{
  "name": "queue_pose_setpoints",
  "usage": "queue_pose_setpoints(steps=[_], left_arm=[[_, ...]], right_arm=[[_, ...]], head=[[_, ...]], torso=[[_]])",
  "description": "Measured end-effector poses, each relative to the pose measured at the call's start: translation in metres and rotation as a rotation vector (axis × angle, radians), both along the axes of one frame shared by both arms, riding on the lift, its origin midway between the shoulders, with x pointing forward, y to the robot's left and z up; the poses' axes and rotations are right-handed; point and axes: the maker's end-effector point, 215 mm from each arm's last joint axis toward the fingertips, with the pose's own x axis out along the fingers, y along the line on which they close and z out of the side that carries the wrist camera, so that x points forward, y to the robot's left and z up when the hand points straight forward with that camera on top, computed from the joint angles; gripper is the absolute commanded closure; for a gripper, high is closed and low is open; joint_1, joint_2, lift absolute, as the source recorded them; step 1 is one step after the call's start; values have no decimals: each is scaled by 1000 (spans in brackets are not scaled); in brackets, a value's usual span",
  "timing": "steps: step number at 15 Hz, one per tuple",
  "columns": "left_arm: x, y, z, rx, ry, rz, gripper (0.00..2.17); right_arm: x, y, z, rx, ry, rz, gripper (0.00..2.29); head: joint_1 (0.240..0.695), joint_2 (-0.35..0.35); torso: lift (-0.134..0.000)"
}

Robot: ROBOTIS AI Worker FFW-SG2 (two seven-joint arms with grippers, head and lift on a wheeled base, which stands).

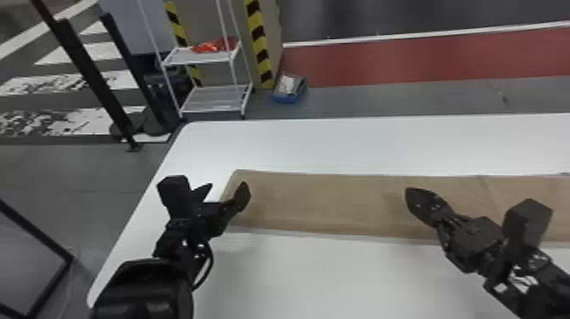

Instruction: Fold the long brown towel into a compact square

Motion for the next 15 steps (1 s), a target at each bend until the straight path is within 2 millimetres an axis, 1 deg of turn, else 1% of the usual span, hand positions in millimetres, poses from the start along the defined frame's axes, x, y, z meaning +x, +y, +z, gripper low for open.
queue_pose_setpoints(steps=[5,9,11,13,15], left_arm=[[3,0,-21,-9,82,-15,218],[3,8,-22,10,92,-9,218],[3,10,-23,24,96,-7,289],[3,11,-25,39,101,-7,296],[5,9,-27,43,113,-21,360]], right_arm=[[-3,-6,4,-5,-27,-6,1956],[-5,-7,7,-11,-44,-3,1956],[-4,-7,9,-11,-48,-2,1953],[-4,-7,9,-12,-49,-1,1956],[-4,-8,10,-12,-52,-2,1956]], head=[[695,214],[695,219],[695,222],[695,224],[695,223]], torso=[[-125],[-125],[-125],[-125],[-125]])
